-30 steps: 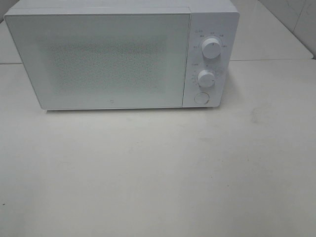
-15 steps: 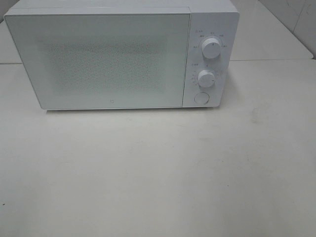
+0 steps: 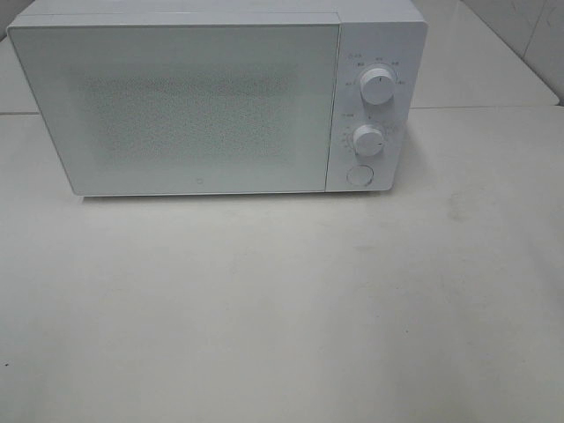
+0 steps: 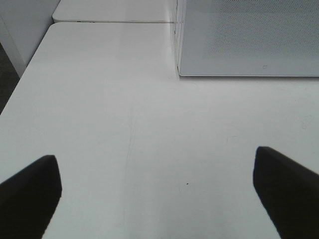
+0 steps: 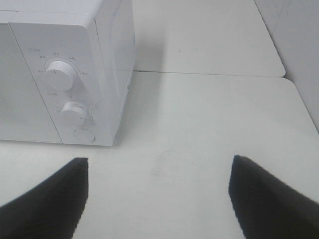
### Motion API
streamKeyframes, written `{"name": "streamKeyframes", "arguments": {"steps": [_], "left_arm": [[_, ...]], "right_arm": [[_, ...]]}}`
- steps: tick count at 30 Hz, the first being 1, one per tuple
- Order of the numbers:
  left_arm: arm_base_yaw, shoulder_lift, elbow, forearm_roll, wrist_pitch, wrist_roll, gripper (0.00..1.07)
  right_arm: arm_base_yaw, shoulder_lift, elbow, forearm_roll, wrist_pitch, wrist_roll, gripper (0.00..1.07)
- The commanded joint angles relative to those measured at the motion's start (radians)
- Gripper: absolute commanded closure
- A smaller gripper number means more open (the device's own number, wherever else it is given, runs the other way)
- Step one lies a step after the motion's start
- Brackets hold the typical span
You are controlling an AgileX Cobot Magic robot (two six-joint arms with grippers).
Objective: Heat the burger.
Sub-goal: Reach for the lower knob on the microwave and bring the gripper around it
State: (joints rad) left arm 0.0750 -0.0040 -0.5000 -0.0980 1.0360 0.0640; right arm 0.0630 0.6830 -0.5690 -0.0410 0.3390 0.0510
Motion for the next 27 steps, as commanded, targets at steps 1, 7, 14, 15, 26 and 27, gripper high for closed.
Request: {"name": "streamKeyframes", "arguments": {"steps": [1, 7, 14, 15, 26, 27], "left_arm": [[-0.006, -0.03, 0.003, -0.006, -0.008, -0.004, 0.09], [-0.006, -0.03, 0.003, -0.006, -0.008, -0.004, 0.09], [-0.006, -0.03, 0.003, -0.006, -0.008, -0.004, 0.09], [-0.006, -0.03, 0.003, -0.006, -0.008, -0.004, 0.09], [-0.006, -0.03, 0.003, -0.006, -0.008, -0.004, 0.09], [-0.006, -0.03, 0.003, -0.006, -0.008, -0.004, 0.09]], "right_arm": [[-0.003, 0.038, -0.009, 0.002, -0.063, -0.002, 0.31], [-0.003, 0.138, -0.009, 0.001, -0.199, -0.002, 0.31], [-0.003, 0.27, -0.009, 0.001, -0.366, 0.02, 0.31], [-0.003, 0.27, -0.009, 0.001, -0.366, 0.02, 0.31], [-0.001, 0.429, 0.174, 0.175, -0.962, -0.12, 0.31], [-0.001, 0.429, 0.174, 0.175, -0.962, -0.12, 0.31]]}}
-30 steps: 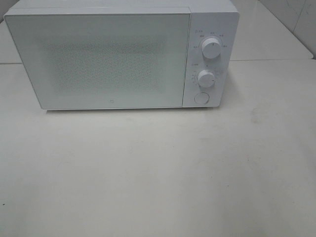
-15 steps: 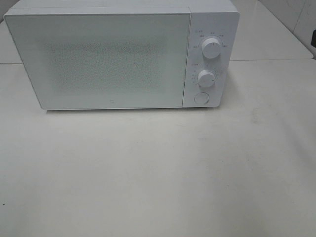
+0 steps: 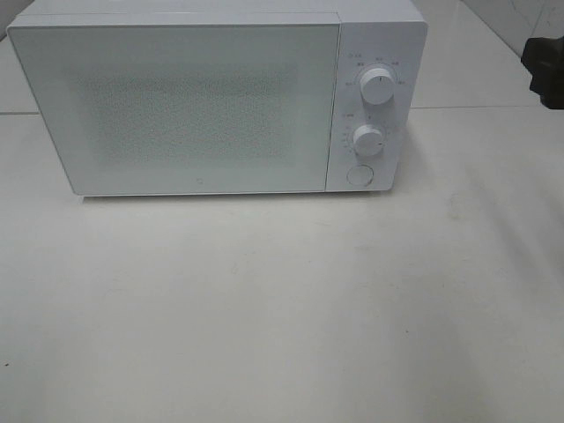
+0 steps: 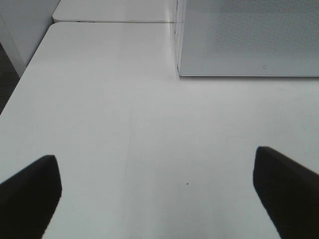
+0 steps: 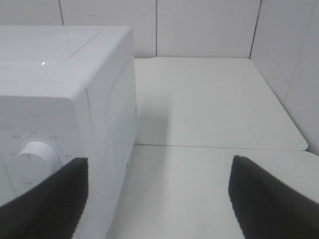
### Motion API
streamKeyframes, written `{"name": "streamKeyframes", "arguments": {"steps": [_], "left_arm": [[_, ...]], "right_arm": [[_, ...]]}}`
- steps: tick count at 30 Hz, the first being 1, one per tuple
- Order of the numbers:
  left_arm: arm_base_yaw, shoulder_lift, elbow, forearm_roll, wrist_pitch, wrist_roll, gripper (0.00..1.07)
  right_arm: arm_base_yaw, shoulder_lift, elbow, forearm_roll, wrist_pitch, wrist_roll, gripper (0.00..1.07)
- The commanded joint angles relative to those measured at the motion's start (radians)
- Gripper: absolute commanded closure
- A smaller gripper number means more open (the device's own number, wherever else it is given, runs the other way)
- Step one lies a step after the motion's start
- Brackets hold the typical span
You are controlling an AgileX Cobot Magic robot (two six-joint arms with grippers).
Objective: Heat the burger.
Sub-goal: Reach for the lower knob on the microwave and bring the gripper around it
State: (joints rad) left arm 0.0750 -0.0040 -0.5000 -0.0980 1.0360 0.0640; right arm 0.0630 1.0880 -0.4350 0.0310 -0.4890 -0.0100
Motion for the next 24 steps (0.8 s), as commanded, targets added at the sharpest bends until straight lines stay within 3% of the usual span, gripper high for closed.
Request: {"name": "streamKeyframes", "arguments": {"steps": [1, 3, 5, 7, 14, 24], "left_arm": [[-0.006, -0.03, 0.003, -0.006, -0.008, -0.004, 0.09], [-0.006, -0.03, 0.003, -0.006, -0.008, -0.004, 0.09], [-0.006, -0.03, 0.003, -0.006, -0.008, -0.004, 0.09], [-0.006, -0.03, 0.003, -0.006, -0.008, -0.004, 0.09], [-0.006, -0.03, 0.003, -0.006, -0.008, -0.004, 0.09], [-0.006, -0.03, 0.003, -0.006, -0.008, -0.004, 0.09]], "right_arm": [[0.0, 0.041, 0.067, 0.17, -0.207, -0.114, 0.31], [0.008, 0.047, 0.079, 0.194, -0.24, -0.133, 0.31], [0.1, 0.088, 0.119, 0.313, -0.365, -0.232, 0.31], [0.124, 0.103, 0.122, 0.339, -0.387, -0.256, 0.31], [0.353, 0.233, 0.123, 0.56, -0.55, -0.365, 0.31], [0.542, 0.372, 0.12, 0.687, -0.724, -0.365, 0.31]]}}
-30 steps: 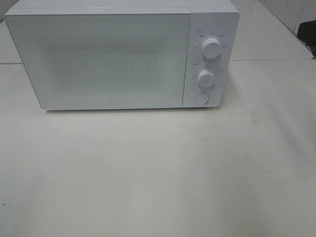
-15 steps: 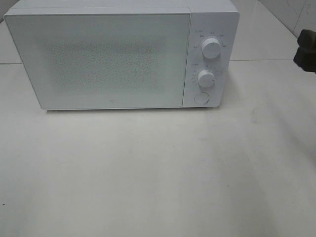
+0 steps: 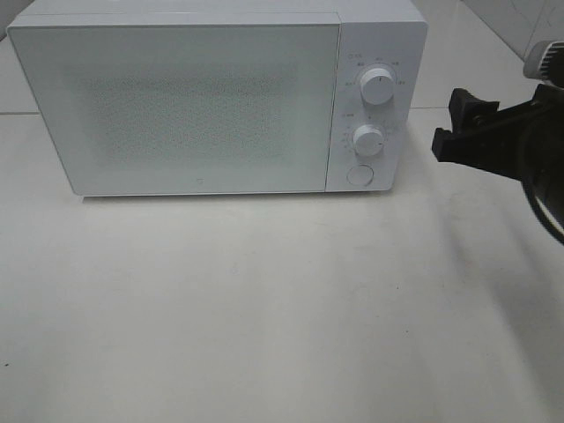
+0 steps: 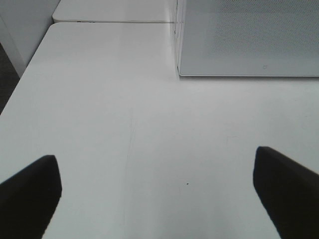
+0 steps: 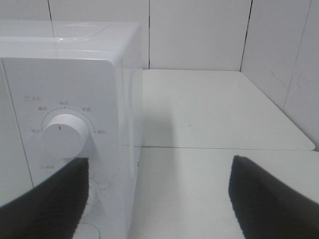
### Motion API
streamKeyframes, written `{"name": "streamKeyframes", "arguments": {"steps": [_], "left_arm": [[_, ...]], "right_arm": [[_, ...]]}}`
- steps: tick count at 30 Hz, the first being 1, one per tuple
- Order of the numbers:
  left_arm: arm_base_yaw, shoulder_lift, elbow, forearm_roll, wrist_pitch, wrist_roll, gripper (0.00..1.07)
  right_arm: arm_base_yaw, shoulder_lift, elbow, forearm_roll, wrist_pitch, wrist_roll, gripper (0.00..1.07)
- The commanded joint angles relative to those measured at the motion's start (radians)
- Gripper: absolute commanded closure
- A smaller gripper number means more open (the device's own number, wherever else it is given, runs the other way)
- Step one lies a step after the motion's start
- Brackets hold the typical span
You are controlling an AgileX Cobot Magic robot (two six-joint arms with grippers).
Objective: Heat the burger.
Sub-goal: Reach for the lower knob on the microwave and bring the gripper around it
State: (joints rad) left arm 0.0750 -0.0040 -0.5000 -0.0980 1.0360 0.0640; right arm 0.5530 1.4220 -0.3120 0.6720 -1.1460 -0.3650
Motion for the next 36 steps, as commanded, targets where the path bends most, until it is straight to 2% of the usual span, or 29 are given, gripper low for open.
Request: {"name": "streamKeyframes", "arguments": {"steps": [1, 2, 5, 11, 15, 22, 36], "left_arm": [[-0.006, -0.03, 0.003, -0.006, -0.008, -0.004, 0.09], [-0.006, -0.03, 0.003, -0.006, -0.008, -0.004, 0.09], [-0.006, -0.03, 0.003, -0.006, -0.008, -0.004, 0.09], [-0.006, -0.03, 0.003, -0.006, -0.008, -0.004, 0.09], [-0.006, -0.03, 0.003, -0.006, -0.008, -0.004, 0.09], [-0.006, -0.03, 0.003, -0.006, -0.008, -0.004, 0.09], [-0.006, -0.03, 0.003, -0.006, -0.008, -0.004, 0.09]], "right_arm": [[0.068, 0.051, -0.004, 0.06, -0.081, -0.009, 0.31], [0.068, 0.051, -0.004, 0.06, -0.081, -0.009, 0.31], [0.16, 0.125, -0.004, 0.119, -0.2, -0.009, 0.31], [0.23, 0.186, -0.044, 0.205, -0.217, -0.009, 0.31], [0.249, 0.21, -0.072, 0.204, -0.217, -0.01, 0.31], [0.299, 0.273, -0.136, 0.293, -0.217, -0.01, 0.31], [0.312, 0.315, -0.144, 0.301, -0.19, 0.002, 0.31]]}}
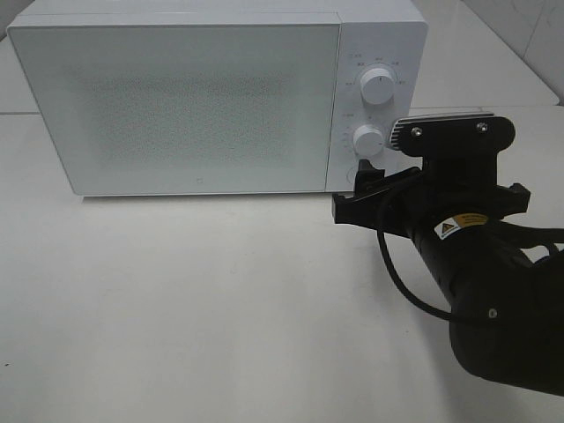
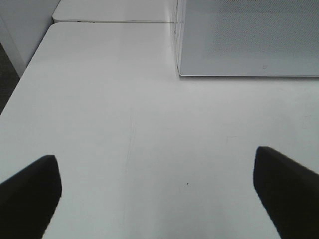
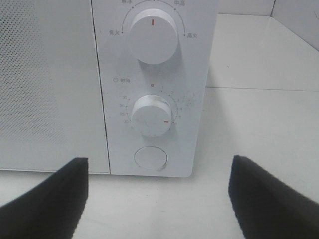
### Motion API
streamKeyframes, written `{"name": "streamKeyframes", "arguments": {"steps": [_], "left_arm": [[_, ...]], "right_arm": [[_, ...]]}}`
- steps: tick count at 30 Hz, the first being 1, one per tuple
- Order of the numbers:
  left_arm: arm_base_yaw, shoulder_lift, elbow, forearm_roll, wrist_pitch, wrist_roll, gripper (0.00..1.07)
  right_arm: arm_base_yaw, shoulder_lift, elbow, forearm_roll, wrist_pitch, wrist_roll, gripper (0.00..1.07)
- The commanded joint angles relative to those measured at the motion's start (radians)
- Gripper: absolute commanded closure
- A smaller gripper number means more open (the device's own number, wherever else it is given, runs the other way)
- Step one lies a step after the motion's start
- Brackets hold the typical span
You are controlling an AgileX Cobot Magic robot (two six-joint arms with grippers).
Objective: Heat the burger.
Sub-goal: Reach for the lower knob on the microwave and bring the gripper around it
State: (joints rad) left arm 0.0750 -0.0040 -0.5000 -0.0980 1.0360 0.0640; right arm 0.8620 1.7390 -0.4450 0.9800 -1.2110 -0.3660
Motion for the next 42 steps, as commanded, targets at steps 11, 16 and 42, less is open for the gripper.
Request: {"name": "streamKeyframes", "arguments": {"steps": [11, 16, 42], "left_arm": [[-0.006, -0.03, 0.003, -0.006, -0.008, -0.004, 0.09], [-0.006, -0.03, 0.003, -0.006, -0.008, -0.004, 0.09], [-0.006, -0.03, 0.003, -0.006, -0.008, -0.004, 0.09]], "right_arm": [[-0.054, -0.002, -0.011, -0.072, -0.088, 0.019, 0.31], [-0.095, -0.002, -0.025, -0.108, -0.07, 0.029, 0.31], [-0.165, 0.207, -0.205, -0.221, -0.053, 0.074, 0.31]]}}
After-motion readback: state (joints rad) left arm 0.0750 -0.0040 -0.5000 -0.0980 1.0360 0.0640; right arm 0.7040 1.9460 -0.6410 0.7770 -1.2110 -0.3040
